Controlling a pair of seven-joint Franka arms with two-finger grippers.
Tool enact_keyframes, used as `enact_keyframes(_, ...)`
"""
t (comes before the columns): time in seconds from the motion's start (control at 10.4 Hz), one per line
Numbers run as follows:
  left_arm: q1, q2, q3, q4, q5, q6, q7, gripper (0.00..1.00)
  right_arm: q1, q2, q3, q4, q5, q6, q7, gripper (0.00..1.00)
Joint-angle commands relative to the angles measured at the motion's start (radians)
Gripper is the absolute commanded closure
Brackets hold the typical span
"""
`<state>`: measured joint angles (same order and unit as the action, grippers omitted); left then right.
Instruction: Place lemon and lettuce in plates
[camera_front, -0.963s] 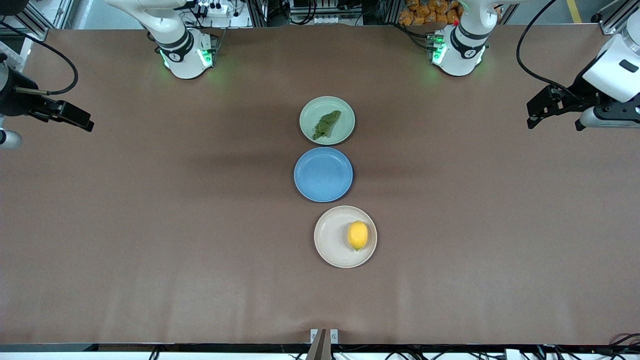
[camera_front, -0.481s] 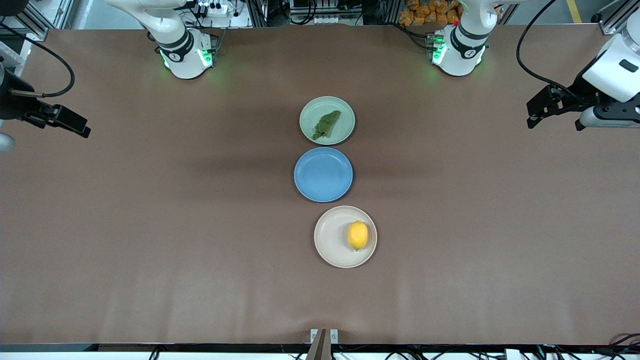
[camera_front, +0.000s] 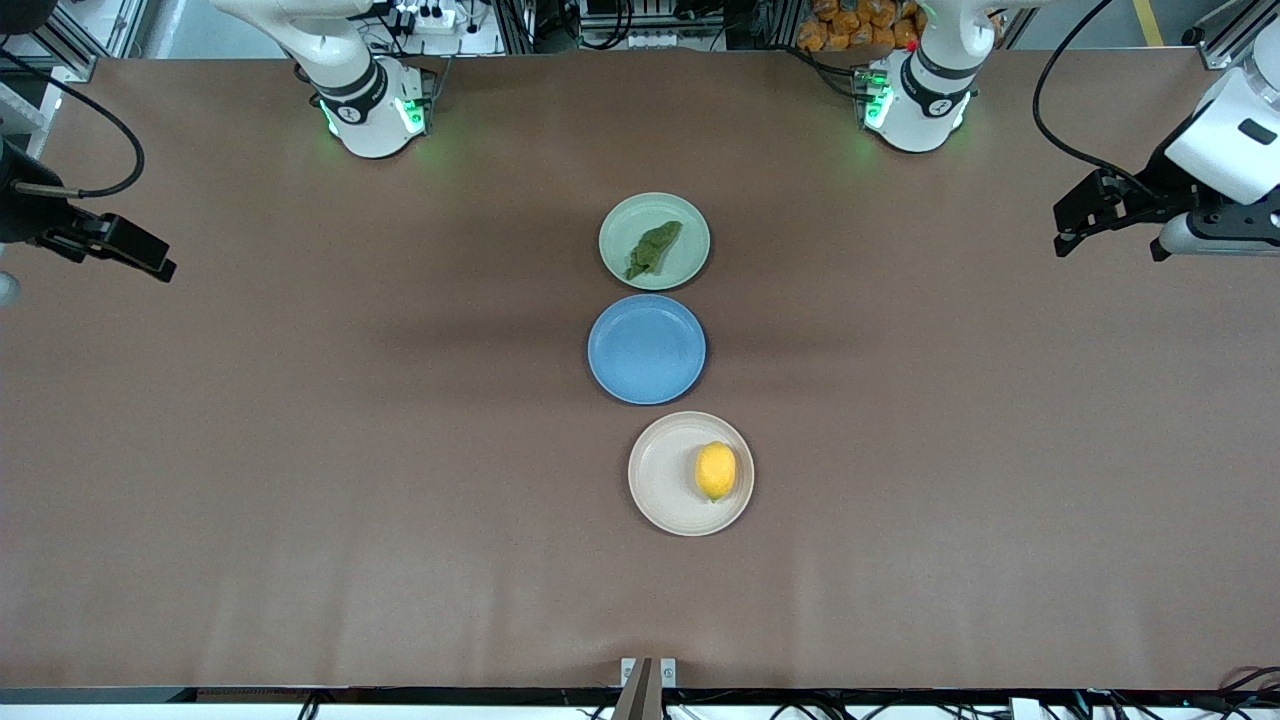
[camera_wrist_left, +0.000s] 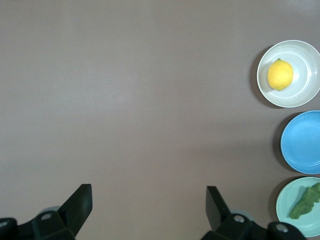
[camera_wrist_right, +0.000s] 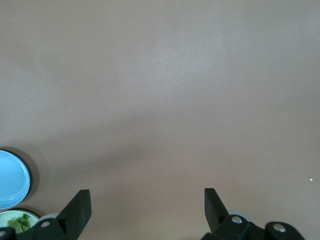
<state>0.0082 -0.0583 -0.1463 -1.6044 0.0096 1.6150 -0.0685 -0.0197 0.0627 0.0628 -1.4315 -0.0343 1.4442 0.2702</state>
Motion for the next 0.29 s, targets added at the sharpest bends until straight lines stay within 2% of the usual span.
enact_keyframes(0.0, 0.001, -0.005, 0.001, 0.012, 0.02, -0.02, 0.026, 0.0, -0.011, 0.009, 0.006, 0.016, -0.013, -0.001, -0.005, 0.0)
enact_keyframes(0.19, 0.001, -0.005, 0.001, 0.012, 0.02, -0.02, 0.026, 0.0, -0.01, 0.009, 0.006, 0.014, -0.009, -0.001, -0.006, 0.0)
